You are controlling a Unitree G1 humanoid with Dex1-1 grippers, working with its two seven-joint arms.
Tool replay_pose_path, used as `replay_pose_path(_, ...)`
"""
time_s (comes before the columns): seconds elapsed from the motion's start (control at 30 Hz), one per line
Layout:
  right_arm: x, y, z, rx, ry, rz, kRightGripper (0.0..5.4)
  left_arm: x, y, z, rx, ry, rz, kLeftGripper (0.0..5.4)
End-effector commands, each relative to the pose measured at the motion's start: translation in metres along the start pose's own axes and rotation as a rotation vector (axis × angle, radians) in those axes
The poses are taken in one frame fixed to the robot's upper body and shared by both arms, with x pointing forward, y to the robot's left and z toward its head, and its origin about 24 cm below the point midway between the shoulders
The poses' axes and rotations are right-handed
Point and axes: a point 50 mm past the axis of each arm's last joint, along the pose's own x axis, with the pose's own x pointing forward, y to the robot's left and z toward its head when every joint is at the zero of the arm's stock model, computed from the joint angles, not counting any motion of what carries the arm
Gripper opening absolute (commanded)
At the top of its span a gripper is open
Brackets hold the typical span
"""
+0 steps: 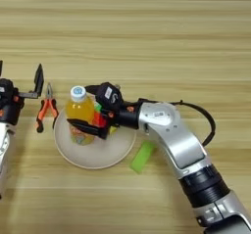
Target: Move the objects on the table
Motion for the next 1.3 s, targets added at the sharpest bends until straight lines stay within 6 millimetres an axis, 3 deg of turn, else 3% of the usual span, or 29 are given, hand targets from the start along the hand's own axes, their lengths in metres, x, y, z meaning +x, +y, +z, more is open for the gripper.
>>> replay_pose_path(0.03,0.002,-0.004,0.003,-0.023,0.011,-0.005,4.09,0.002,-0.002,0.001,0.015,0.001,-0.007,5.40)
replay_pose_path(0.13,0.003,-0.004,0.002,-0.022,0.013,-0.005,3.64,0.002,-0.002,0.001,0.016,0.001,-0.008,5.40)
replay_pose_path(0.67,0.002,-0.007,0.016,-0.026,-0.042,-0.008,3.57,0.005,-0.002,-0.001,0.020,0.006,-0.007,5.40)
replay_pose_path(1.3,-0.020,-0.027,0.073,-0.131,-0.209,-0.119,3.57,0.008,0.003,0.000,0.028,-0.007,-0.004,5.40)
